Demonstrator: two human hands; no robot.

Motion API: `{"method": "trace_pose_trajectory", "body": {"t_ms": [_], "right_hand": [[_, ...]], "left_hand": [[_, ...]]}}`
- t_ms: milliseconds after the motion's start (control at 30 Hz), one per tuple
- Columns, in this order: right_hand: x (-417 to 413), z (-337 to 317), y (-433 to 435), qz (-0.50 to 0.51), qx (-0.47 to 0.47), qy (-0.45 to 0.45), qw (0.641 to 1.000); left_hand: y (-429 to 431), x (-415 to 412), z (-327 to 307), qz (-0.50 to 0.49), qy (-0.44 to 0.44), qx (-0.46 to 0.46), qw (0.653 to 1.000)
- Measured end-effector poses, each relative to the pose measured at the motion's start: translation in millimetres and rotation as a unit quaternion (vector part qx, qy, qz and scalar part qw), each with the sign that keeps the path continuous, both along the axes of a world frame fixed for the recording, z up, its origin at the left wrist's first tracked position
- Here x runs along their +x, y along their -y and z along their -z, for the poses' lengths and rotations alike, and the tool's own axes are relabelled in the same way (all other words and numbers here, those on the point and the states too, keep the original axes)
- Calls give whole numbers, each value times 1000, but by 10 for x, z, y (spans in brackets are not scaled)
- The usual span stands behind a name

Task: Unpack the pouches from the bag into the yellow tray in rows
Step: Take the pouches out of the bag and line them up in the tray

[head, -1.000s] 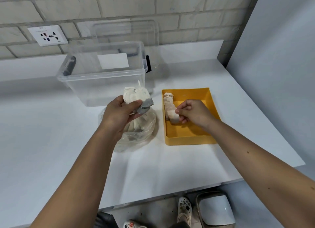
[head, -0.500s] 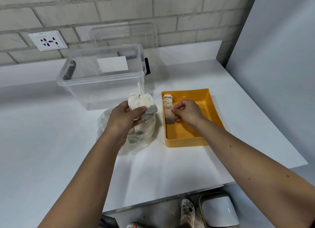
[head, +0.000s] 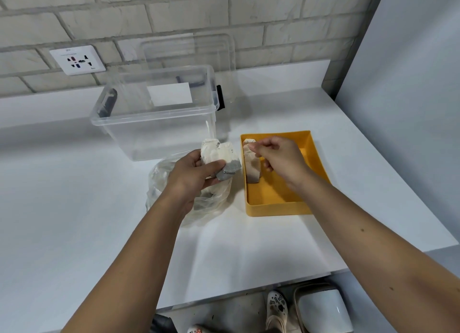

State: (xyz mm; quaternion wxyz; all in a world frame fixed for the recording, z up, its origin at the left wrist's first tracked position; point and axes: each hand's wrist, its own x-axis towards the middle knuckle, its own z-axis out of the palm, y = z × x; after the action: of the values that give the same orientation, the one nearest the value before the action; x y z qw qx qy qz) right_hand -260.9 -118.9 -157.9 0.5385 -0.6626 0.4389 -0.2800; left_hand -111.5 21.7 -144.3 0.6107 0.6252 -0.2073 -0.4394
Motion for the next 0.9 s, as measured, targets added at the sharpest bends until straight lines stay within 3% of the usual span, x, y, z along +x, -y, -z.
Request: {"method": "trace_pose_trajectory", "body": {"t_ms": [67, 133, 367, 567, 900], "right_hand": [[-14, -129, -127, -63, 68, 30, 995], [1, -170, -187, -83, 65, 16, 994], [-198, -208, -15, -21, 45, 56, 997], [-247, 149, 71, -72, 57, -122, 988], [-1, 416, 139, -14, -8, -182, 983]], "left_hand": [[50, -28, -1, 15, 0, 2, 1000], [107, -51, -15, 26, 0, 1, 1000], [133, -43, -6, 8, 2, -5, 1000], [64, 28, 5, -5, 2, -5, 1000], [-1, 25, -7, -3, 10, 1, 1000]]}}
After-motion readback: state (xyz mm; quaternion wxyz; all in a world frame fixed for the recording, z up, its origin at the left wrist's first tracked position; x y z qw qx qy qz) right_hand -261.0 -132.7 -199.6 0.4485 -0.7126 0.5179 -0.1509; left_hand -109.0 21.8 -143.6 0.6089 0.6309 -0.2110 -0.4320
